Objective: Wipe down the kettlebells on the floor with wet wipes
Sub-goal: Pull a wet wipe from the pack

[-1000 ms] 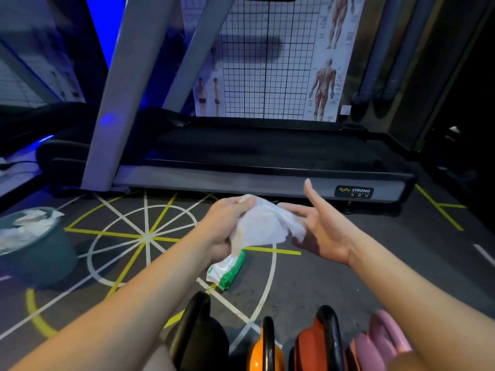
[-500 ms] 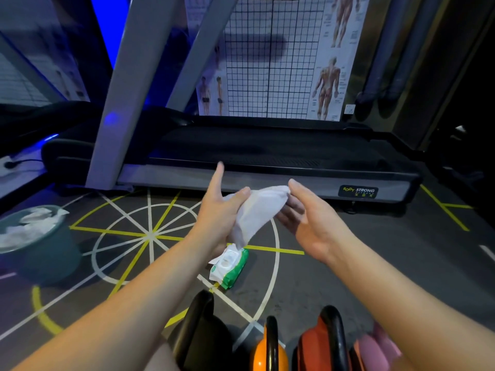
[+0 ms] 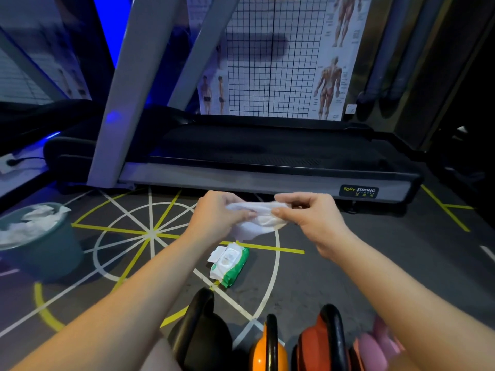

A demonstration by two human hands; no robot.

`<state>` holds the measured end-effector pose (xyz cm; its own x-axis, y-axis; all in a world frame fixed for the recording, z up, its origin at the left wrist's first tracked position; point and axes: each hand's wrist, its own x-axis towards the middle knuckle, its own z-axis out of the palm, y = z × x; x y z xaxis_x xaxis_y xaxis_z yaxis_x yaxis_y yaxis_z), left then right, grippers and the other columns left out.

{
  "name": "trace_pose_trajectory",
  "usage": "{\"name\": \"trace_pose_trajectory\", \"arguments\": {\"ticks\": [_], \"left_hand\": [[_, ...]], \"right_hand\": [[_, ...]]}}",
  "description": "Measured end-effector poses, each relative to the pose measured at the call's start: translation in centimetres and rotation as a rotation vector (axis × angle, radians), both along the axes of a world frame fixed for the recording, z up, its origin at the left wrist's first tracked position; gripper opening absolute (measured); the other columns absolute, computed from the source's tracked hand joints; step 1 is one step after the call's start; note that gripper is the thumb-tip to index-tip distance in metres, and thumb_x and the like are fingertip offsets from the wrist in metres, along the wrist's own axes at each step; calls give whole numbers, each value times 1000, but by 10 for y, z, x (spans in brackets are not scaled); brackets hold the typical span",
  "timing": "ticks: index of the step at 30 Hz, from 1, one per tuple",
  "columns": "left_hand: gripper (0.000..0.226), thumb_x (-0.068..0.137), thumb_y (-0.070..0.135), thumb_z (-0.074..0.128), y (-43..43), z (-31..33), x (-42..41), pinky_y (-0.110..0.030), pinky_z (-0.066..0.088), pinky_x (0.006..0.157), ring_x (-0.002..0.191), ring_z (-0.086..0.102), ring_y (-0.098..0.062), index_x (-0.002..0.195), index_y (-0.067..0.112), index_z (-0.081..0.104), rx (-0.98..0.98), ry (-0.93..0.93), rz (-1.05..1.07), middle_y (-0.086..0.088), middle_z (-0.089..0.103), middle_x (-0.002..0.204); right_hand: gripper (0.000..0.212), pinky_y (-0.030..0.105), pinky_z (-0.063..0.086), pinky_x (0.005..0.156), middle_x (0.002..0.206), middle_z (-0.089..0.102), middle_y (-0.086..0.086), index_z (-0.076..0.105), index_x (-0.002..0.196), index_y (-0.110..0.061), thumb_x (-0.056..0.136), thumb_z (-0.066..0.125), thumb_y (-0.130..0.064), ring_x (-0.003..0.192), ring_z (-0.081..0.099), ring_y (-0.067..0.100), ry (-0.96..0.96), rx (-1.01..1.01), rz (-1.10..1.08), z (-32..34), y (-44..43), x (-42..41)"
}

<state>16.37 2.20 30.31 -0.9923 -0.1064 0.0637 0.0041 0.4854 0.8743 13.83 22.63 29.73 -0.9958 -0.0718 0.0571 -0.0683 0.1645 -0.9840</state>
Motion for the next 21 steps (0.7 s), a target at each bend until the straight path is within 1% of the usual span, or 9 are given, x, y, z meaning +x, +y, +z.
{"name": "trace_pose_trajectory", "arguments": {"ticks": [4, 6, 9, 10, 12, 14, 17, 19, 21], "left_hand": [[21, 80, 39, 84, 5, 3, 3, -23, 44, 49, 67, 67, -20, 76, 20, 77, -106, 35, 54, -4, 72, 74], [35, 78, 46, 84, 3, 5, 2, -19, 36, 48, 64, 56, -15, 72, 14, 73, -153, 76, 61, -4, 66, 72], [57, 76, 52, 83, 0, 4, 3, -28, 35, 57, 61, 49, -14, 75, -2, 63, -24, 77, 4, -3, 55, 67], [57, 76, 52, 83, -1, 5, 4, -30, 39, 62, 64, 54, -14, 78, -2, 64, 78, 59, -28, -5, 60, 68], [43, 80, 45, 83, -1, 6, 7, -36, 47, 70, 77, 64, -20, 84, 4, 70, 289, 2, -67, -12, 73, 83], [26, 85, 31, 81, 3, 6, 10, -40, 50, 72, 81, 66, -24, 81, 9, 66, 435, -70, -87, -14, 73, 87], [25, 83, 15, 83, 15, 3, 13, -40, 51, 66, 75, 67, -26, 88, 8, 60, 461, -144, -61, -15, 70, 88], [29, 79, 11, 86, 23, 2, 15, -36, 56, 60, 74, 70, -25, 98, 5, 65, 415, -173, -21, -15, 73, 93], [26, 78, 14, 87, 28, -1, 14, -28, 55, 53, 74, 70, -21, 99, 10, 71, 307, -174, 53, -11, 74, 93]], "right_hand": [[17, 17, 40, 58, 67, 66, -7, 81, 90, -29, 74, 87, -31, 59, 49, 3, 123, 314, 8, 7, 12, 3], [16, 21, 40, 59, 67, 68, -6, 81, 82, -31, 72, 87, -41, 61, 49, 4, 99, 383, 82, 10, 16, 5], [25, 29, 42, 62, 76, 67, 2, 77, 73, -24, 70, 86, -47, 66, 52, 11, 109, 476, 103, 7, 16, 9], [27, 29, 44, 65, 81, 68, 4, 76, 75, -21, 73, 85, -47, 69, 56, 14, 107, 430, 102, 6, 16, 9], [26, 31, 45, 75, 93, 72, 9, 72, 81, -16, 80, 81, -40, 79, 62, 17, 12, 184, 124, 7, 17, 9], [22, 35, 41, 76, 83, 68, 7, 66, 76, -16, 86, 77, -34, 78, 56, 19, -50, 33, 125, 6, 16, 8], [22, 31, 40, 64, 73, 60, 2, 60, 74, -15, 87, 72, -29, 68, 51, 17, 5, 126, -29, 1, 8, 11], [21, 25, 39, 54, 71, 63, -3, 57, 74, -17, 85, 70, -28, 61, 51, 15, 101, 299, -158, 0, 0, 16], [22, 27, 41, 52, 71, 61, -5, 53, 73, -20, 85, 69, -31, 64, 54, 15, 222, 461, -255, -1, -7, 20]]}}
